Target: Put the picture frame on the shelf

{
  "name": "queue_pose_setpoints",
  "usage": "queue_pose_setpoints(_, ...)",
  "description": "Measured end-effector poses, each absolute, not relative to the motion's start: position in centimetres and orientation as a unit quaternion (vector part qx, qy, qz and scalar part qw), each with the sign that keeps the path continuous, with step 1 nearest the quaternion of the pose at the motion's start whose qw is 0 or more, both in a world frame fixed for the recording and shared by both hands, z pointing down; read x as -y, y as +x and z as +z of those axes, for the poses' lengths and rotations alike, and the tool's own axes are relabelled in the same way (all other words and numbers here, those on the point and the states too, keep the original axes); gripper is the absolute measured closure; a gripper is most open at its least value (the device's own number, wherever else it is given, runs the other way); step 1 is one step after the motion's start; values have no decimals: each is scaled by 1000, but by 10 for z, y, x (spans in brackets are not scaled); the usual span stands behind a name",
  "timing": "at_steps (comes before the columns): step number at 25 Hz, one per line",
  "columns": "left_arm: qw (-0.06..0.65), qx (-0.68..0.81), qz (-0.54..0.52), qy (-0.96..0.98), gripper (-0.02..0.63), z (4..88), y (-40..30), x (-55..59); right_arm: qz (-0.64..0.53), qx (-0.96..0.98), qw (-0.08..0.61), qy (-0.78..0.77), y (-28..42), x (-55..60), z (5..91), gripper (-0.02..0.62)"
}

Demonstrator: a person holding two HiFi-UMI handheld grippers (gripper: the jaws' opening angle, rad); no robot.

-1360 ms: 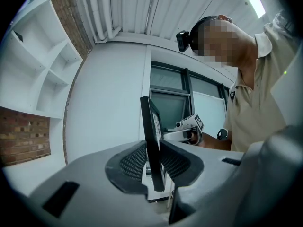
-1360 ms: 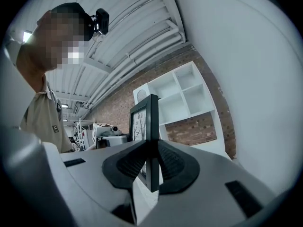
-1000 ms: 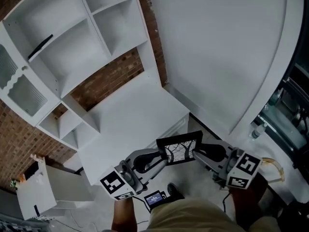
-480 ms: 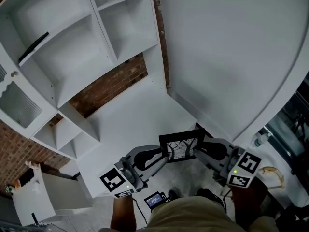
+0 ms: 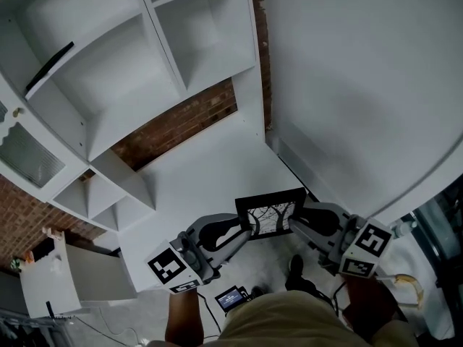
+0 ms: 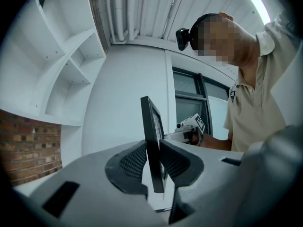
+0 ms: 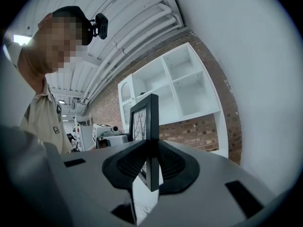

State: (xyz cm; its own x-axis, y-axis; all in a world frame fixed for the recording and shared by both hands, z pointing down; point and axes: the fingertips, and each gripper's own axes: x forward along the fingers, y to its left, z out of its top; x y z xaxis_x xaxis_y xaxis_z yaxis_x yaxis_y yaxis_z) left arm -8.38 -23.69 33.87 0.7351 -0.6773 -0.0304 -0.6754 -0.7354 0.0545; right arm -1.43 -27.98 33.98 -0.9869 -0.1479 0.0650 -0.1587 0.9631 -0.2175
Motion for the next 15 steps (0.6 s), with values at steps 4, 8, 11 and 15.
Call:
queue_pose_setpoints(4,22,390,-17,920,524,338,-81,276,115,992,17,47,-15,322,338,523)
queue_pose_setpoints(8,23,416,-14,909,525,338,-68,319,119,993,19,16,-6,368,339,523)
queue_pose_setpoints(11,27,438,-9,898,524,340,-63,343,123,992,20,-10,-4,396,342,523)
queue_pose_setpoints(15,28,471,-4,882,525,341,-65,370,124,991,22,-47,-9,426,344,523)
